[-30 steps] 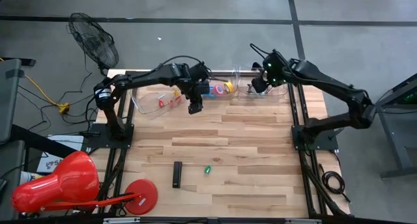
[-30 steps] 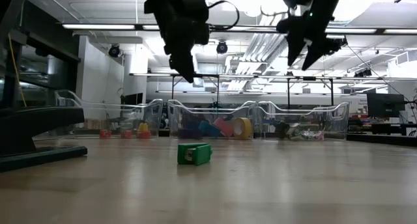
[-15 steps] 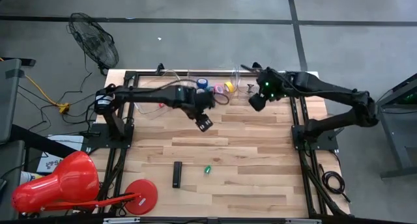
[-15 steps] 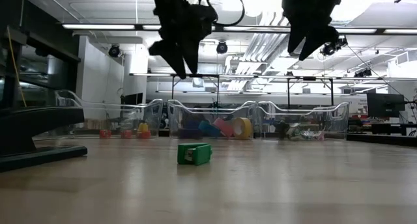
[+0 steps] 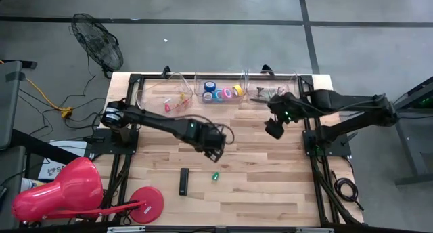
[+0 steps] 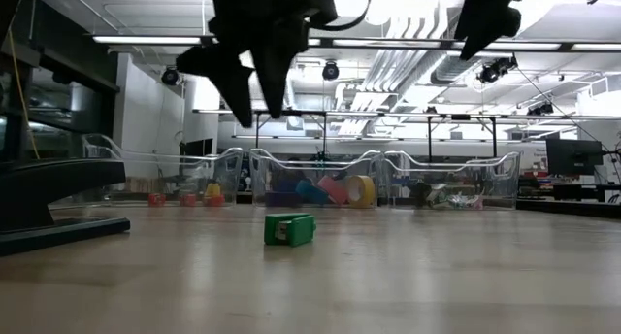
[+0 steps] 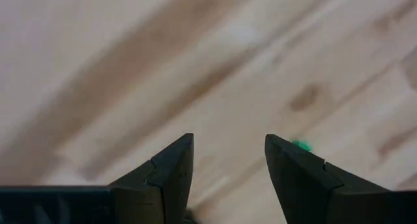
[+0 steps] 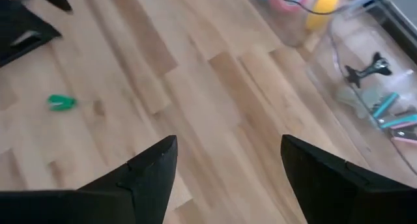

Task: Pick and place Stapler, Stapler remover, tape
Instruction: Put the green stapler into the left transparent bin

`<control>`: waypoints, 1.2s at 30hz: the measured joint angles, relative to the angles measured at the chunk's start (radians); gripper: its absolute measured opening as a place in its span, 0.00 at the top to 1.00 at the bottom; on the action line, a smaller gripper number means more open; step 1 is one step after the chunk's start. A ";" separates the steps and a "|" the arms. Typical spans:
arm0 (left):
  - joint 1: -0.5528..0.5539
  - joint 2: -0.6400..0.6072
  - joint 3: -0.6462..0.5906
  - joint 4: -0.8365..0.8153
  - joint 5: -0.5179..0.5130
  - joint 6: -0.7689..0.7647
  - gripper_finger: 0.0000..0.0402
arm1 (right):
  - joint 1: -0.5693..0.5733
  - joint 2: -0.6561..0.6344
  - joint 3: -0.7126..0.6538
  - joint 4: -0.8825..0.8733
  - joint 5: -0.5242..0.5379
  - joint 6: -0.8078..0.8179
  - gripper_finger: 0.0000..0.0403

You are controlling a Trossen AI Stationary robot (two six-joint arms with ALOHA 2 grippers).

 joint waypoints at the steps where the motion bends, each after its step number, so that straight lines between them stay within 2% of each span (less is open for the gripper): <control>1: -0.013 0.010 0.000 0.020 0.011 -0.019 0.54 | 0.022 -0.009 0.000 -0.001 0.006 0.009 0.35; 9: -0.067 0.082 -0.001 0.098 0.087 -0.090 0.54 | 0.165 -0.026 0.000 -0.021 0.068 0.071 0.35; 16: -0.079 0.135 0.000 0.173 0.161 -0.114 0.54 | 0.240 -0.026 0.000 -0.036 0.098 0.105 0.35; 25: -0.113 0.175 0.000 0.252 0.161 -0.164 0.54 | 0.287 -0.026 0.000 -0.047 0.131 0.128 0.35; 36: -0.125 0.194 0.002 0.275 0.130 -0.171 0.54 | 0.287 -0.026 0.000 -0.049 0.133 0.128 0.35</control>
